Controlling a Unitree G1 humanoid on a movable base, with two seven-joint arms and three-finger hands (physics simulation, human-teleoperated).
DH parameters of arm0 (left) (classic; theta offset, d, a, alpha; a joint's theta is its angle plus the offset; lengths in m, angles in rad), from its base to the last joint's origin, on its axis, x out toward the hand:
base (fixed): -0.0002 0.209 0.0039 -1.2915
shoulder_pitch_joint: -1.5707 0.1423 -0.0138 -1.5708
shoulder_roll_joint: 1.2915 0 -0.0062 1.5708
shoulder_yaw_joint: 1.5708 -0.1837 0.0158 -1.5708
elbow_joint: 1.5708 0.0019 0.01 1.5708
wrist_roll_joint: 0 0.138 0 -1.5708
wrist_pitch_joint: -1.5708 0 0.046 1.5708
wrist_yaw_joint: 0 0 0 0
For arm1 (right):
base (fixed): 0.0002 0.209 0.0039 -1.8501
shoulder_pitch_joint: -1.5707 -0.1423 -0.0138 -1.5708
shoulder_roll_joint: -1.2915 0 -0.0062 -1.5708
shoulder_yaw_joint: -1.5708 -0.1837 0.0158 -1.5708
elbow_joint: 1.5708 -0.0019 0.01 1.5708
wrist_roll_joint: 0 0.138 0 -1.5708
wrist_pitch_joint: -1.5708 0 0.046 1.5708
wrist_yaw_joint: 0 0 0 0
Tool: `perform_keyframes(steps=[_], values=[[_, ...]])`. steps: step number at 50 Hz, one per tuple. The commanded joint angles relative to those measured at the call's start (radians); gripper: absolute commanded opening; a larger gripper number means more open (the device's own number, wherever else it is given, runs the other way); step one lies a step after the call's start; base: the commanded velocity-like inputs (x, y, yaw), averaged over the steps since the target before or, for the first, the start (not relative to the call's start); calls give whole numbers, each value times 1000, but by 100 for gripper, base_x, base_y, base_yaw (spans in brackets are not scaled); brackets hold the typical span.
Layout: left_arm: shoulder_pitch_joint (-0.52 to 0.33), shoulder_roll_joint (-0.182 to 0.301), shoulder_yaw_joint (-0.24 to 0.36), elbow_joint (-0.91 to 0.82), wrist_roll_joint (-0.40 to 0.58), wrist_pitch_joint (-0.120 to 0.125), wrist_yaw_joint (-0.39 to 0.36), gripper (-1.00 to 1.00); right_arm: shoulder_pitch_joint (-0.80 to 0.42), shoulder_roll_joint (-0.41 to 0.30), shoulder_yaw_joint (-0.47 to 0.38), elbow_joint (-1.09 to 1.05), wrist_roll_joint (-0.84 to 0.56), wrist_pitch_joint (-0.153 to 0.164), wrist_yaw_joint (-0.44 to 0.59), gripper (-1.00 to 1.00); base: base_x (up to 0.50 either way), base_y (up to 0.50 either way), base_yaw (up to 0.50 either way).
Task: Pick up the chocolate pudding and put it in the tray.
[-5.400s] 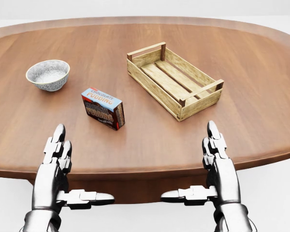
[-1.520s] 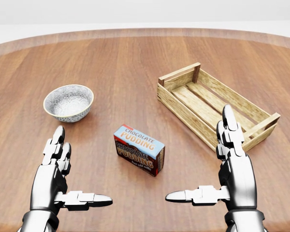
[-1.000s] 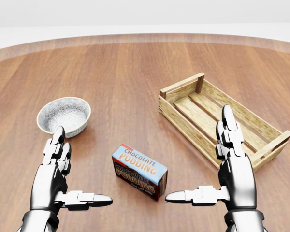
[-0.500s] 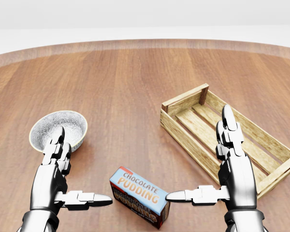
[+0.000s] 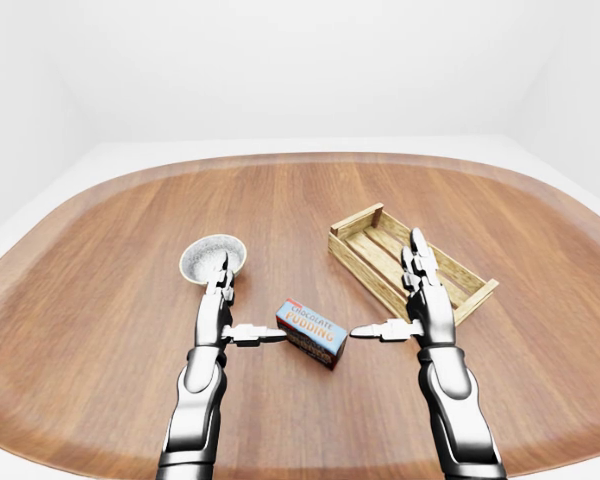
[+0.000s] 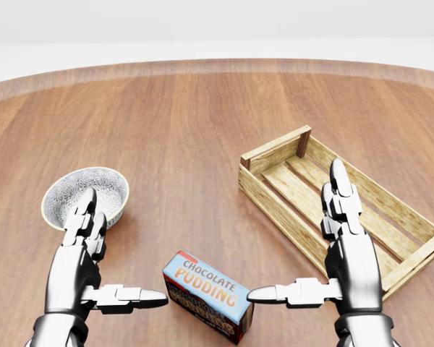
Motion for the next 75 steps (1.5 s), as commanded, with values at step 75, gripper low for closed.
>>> perform_keyframes(steps=[75], values=[[-1, -2, -9, 18, 8, -4, -9, 100, -71, 25, 111, 491, -188, 0, -56, 100, 0, 0, 0]])
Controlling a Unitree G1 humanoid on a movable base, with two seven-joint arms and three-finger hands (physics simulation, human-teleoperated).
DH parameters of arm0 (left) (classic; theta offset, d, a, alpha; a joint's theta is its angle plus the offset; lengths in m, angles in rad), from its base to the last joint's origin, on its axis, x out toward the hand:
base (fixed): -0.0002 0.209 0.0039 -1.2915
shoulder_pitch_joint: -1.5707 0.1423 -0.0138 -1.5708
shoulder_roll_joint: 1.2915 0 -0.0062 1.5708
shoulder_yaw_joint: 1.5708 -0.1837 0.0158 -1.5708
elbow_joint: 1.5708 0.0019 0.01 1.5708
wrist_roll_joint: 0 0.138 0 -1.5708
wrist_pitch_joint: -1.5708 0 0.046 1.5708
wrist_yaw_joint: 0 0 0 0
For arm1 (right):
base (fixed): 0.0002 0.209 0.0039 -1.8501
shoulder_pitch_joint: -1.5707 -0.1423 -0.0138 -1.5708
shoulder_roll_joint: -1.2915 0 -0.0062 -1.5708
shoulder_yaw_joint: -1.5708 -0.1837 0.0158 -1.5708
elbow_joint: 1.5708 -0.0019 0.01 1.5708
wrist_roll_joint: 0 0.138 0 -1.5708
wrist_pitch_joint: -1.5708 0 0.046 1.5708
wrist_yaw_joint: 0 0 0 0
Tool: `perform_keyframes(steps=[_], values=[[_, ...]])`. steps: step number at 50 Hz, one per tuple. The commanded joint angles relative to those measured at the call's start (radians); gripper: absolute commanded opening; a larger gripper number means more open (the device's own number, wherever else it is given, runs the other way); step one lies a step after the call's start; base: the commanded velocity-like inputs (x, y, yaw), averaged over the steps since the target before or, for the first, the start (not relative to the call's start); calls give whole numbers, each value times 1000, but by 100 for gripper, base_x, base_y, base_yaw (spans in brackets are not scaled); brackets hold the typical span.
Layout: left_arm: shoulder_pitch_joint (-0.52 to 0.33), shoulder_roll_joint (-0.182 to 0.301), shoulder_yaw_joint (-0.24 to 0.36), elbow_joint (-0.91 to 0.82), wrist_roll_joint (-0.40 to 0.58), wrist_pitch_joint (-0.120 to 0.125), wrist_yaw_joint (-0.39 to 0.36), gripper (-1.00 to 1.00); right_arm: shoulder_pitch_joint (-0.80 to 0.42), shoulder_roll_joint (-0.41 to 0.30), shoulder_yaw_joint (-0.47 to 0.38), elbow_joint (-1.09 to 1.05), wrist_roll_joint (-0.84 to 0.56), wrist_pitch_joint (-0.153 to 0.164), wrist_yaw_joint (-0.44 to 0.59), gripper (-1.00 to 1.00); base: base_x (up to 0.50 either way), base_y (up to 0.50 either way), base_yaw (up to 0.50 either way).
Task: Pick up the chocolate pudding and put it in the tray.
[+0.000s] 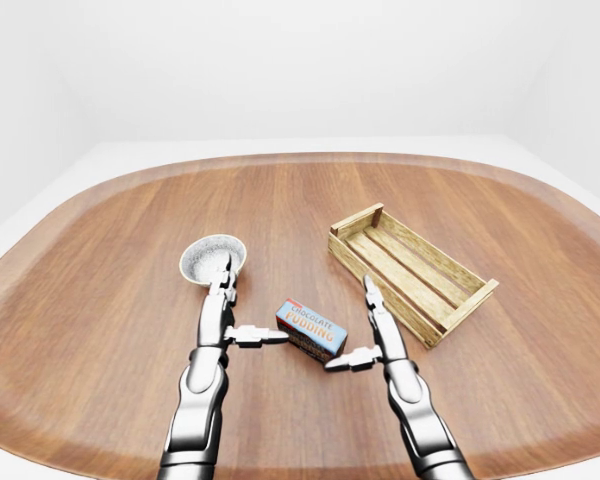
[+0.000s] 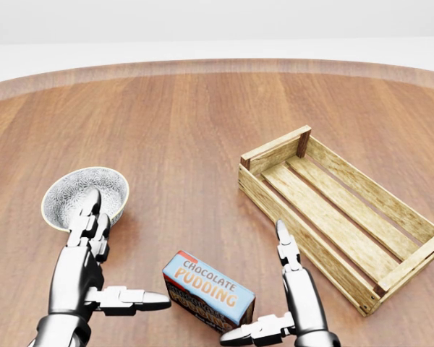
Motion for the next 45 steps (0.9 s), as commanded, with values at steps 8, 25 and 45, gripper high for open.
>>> perform_keyframes(steps=[8, 25, 45], values=[[-1, -1, 2, 5, -7, 2, -5, 100, -24, 14, 26, 106, -45, 0, -25, 100, 0, 0, 0], [-6, -1, 5, 5, -10, 10, -2, 100, -43, 22, 39, 174, -76, 0, -45, 100, 0, 0, 0], [-5, 0, 4, 7, -11, 7, -3, 100, -76, 29, 40, 279, -99, 0, -69, 100, 0, 0, 0]])
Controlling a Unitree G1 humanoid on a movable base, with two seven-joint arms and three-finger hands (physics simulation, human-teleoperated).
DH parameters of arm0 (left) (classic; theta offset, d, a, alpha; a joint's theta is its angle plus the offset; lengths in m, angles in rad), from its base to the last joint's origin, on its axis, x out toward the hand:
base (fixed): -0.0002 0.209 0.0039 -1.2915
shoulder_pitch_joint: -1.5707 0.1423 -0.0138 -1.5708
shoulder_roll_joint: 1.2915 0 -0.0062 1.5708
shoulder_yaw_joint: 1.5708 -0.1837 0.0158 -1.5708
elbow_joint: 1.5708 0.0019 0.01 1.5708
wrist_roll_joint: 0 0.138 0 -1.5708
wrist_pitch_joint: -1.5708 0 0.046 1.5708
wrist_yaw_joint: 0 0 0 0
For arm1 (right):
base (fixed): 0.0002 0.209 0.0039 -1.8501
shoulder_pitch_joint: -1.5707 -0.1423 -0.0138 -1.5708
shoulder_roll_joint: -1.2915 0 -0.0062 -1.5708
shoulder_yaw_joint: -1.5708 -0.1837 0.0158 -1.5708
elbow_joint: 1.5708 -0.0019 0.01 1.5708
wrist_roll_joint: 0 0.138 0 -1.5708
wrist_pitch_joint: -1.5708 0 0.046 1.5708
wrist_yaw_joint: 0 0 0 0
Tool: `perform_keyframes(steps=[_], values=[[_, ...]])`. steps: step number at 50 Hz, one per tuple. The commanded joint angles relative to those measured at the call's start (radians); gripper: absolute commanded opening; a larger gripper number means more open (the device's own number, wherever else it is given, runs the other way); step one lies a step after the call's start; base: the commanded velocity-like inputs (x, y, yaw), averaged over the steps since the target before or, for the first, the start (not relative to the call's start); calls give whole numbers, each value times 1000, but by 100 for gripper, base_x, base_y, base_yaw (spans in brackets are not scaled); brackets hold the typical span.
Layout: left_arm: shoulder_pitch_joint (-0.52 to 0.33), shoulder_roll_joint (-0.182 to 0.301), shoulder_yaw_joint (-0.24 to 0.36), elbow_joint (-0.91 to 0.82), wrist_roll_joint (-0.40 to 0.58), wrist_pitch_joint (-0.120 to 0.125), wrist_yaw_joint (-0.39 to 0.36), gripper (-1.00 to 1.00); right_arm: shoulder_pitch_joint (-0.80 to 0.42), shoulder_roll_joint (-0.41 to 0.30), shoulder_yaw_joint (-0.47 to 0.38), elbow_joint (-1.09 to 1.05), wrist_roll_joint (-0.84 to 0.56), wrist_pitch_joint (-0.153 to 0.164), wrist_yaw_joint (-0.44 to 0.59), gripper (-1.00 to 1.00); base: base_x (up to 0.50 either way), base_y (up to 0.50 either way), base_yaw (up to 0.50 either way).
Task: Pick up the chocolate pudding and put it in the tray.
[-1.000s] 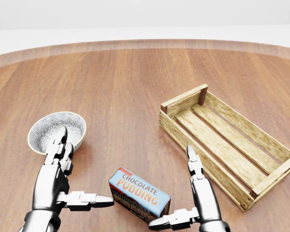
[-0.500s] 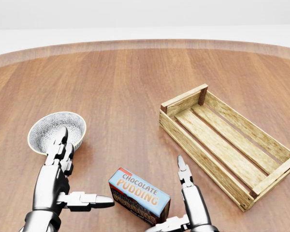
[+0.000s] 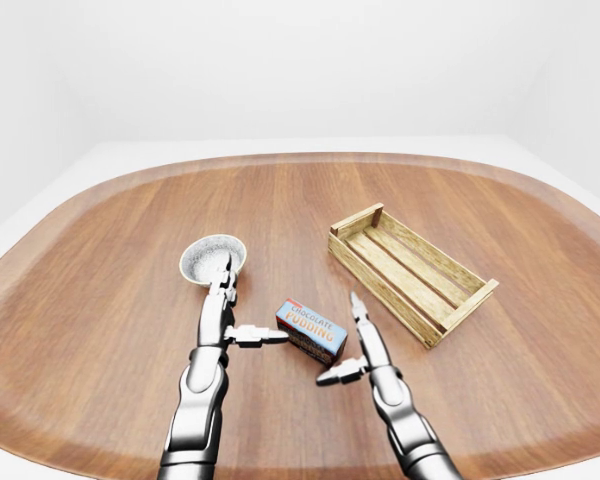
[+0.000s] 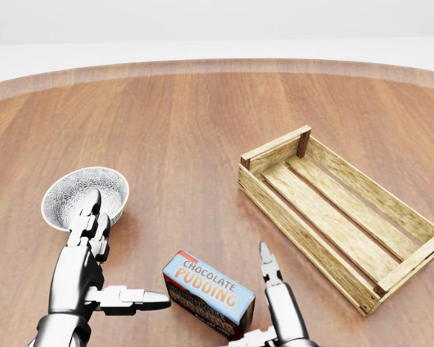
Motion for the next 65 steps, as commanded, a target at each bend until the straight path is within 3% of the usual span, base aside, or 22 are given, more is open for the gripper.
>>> perform_keyframes(steps=[1, 21, 22, 23, 24, 25, 45, 65], values=[[-4, 0, 3, 8, -9, 1, -4, 100, -19, 5, 1, 68, -14, 0, -14, 100, 0, 0, 0], [0, -1, 2, 7, -8, -2, -6, 100, -38, 14, 5, 122, -30, 0, -28, 100, 0, 0, 0], [1, -1, 2, 6, -8, -2, -6, 100, -37, 14, 6, 124, -31, 0, -29, 56, 0, 0, 0], [1, -1, 1, 5, -8, -1, -6, 100, -36, 14, 6, 122, -32, 0, -29, -22, 0, 0, 0], [2, -1, 1, 4, -8, -1, -6, 100, -35, 14, 7, 123, -33, 0, -30, -40, 0, 0, 0], [1, -2, 1, 5, -7, -1, -6, 100, -32, 14, 8, 116, -35, 0, -30, -100, 0, 0, 0], [-2, -1, 4, 0, -13, 10, -3, 100, -12, 14, 14, 55, -38, 0, -24, -100, 0, 0, 0], [-1, -1, 3, 1, -13, 7, -4, 100, 48, 5, 31, -243, 2, 0, 28, -100, 0, 0, 0]])
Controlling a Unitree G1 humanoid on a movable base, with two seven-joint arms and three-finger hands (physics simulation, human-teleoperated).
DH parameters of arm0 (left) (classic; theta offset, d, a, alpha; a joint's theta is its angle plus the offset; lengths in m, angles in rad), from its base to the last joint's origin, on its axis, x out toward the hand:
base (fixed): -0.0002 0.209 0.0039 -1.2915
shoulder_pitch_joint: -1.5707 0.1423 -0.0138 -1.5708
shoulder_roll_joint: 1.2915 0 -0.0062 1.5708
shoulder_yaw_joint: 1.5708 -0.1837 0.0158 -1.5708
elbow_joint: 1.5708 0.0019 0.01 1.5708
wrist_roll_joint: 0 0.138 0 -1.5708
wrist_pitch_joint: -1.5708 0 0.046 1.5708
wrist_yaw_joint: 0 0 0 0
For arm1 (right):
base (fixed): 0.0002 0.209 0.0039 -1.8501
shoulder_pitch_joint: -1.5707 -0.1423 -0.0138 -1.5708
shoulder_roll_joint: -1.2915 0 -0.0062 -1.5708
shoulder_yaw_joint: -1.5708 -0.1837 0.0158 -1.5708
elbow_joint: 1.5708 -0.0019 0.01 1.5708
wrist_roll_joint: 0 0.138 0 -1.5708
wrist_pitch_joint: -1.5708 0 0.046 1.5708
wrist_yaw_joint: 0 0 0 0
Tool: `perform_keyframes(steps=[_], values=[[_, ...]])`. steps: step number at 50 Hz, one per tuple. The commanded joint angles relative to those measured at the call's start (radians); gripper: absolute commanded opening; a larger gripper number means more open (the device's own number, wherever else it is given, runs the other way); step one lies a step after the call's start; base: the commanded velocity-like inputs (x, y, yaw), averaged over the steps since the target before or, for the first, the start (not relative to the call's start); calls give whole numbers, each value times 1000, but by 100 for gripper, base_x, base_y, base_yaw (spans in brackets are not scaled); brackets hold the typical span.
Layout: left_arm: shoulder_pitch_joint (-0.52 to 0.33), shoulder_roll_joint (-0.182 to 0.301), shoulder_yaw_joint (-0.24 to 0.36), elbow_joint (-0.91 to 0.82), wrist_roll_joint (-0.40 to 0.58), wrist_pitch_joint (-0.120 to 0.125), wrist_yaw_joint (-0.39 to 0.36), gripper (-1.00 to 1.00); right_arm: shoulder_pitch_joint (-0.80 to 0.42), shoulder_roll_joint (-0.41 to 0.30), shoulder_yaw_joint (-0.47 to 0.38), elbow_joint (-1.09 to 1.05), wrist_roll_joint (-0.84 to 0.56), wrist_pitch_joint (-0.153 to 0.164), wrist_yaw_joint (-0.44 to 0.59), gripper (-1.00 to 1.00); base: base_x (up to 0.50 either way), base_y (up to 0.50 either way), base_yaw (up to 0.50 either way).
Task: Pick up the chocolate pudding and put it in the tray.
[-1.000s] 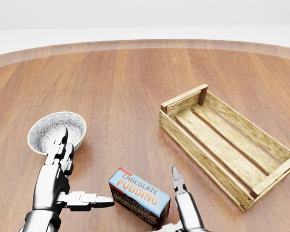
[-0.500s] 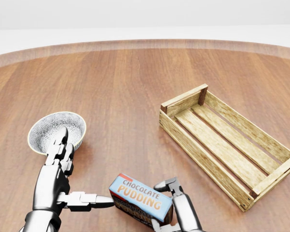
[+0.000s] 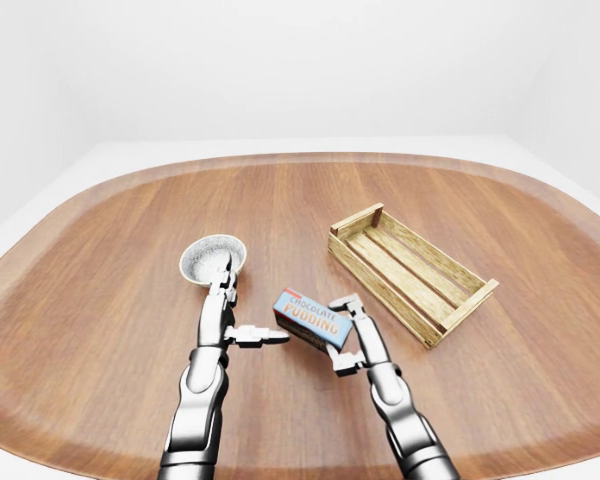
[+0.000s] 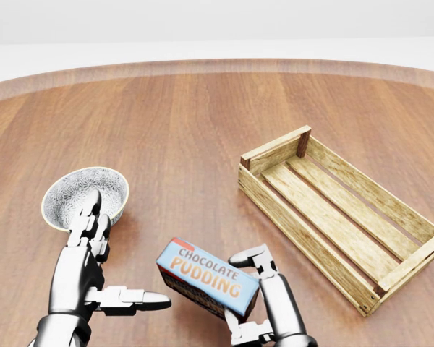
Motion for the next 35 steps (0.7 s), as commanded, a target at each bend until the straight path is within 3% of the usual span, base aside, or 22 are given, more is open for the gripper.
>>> perform_keyframes(steps=[1, 18, 35], values=[[-5, 0, 4, 8, -9, 1, -4, 100, 24, -4, 5, -155, 32, 0, 19, -100, 0, 0, 0], [-3, -1, 1, 12, -7, -5, -7, 100, -22, -5, -9, -149, 30, 0, 17, -100, 0, 0, 0], [2, -1, 1, 6, -8, -2, -9, 100, -248, -9, -75, -41, 45, 0, -2, -100, 0, 0, 0]])
